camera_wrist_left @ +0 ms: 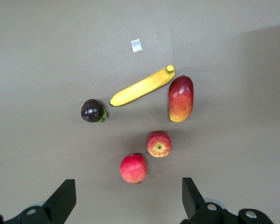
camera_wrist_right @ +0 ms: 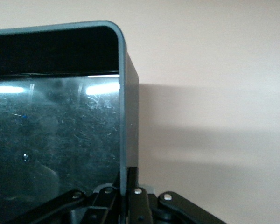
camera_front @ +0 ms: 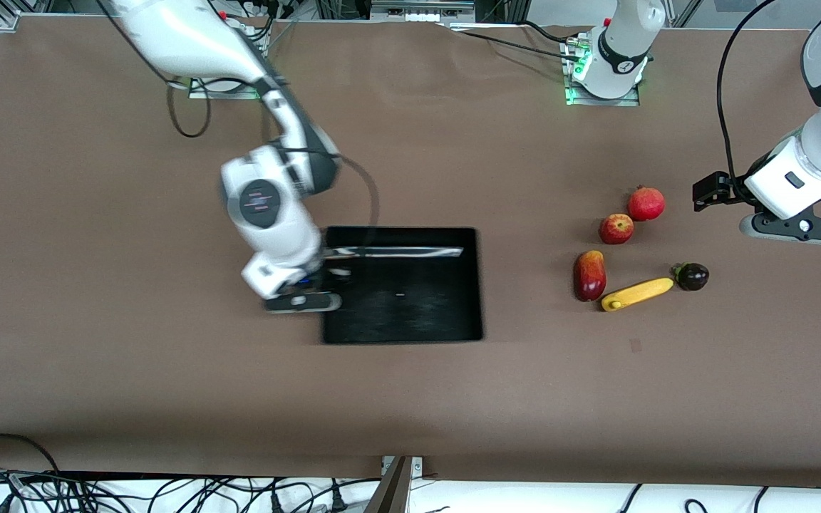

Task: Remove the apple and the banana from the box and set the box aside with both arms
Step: 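Drag the black tray across the table with the right gripper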

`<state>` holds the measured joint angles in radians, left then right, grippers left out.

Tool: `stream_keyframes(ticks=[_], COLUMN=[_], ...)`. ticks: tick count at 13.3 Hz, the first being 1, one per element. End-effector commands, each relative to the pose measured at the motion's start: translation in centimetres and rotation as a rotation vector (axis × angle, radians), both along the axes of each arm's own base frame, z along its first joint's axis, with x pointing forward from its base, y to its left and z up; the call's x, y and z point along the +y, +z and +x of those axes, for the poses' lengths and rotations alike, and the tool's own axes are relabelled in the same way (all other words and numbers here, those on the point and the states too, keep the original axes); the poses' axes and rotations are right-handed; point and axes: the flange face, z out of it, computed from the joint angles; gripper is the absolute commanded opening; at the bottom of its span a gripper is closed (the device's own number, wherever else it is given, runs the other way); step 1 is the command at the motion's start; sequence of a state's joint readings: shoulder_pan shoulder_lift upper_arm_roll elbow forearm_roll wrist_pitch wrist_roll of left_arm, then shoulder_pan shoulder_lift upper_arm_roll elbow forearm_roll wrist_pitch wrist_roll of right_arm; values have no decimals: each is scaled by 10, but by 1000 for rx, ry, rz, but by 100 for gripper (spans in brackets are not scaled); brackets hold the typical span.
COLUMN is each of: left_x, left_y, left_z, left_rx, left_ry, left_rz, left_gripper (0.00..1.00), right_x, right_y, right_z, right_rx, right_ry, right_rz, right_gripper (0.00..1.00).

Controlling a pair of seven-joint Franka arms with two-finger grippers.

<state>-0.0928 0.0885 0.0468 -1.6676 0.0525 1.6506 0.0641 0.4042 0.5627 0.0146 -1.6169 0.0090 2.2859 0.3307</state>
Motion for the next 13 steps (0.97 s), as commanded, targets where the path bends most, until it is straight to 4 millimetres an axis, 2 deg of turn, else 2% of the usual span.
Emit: stream_keyframes(ticks=[1,4,5,8,9,10,13], left_x=[-2,-2,-2,0,0,0,1], left_y=[8,7,9,8,11,4,3], left_z=[1,-2,-1,-2,0,3,4], left_rx=[17,40,37,51,43,55,55], left_ry=[-14,-17,-19,-19,-18,-18,-17], left_rz=[16,19,18,19,19,21,25], left_gripper=[100,100,100,100,100,100,100], right_x=[-94,-184,-208,-281,-292,-300,-308], right_y=[13,5,-2,-35,-48,-59,-83], right_z=[-22,-44,-50,-72,-80,-87,-100], right_rx=[38,81,81,35,21,8,3], right_ry=[56,51,46,29,15,-6,-33], right_rz=[6,40,39,18,23,28,19], right_gripper=[0,0,0,0,0,0,0])
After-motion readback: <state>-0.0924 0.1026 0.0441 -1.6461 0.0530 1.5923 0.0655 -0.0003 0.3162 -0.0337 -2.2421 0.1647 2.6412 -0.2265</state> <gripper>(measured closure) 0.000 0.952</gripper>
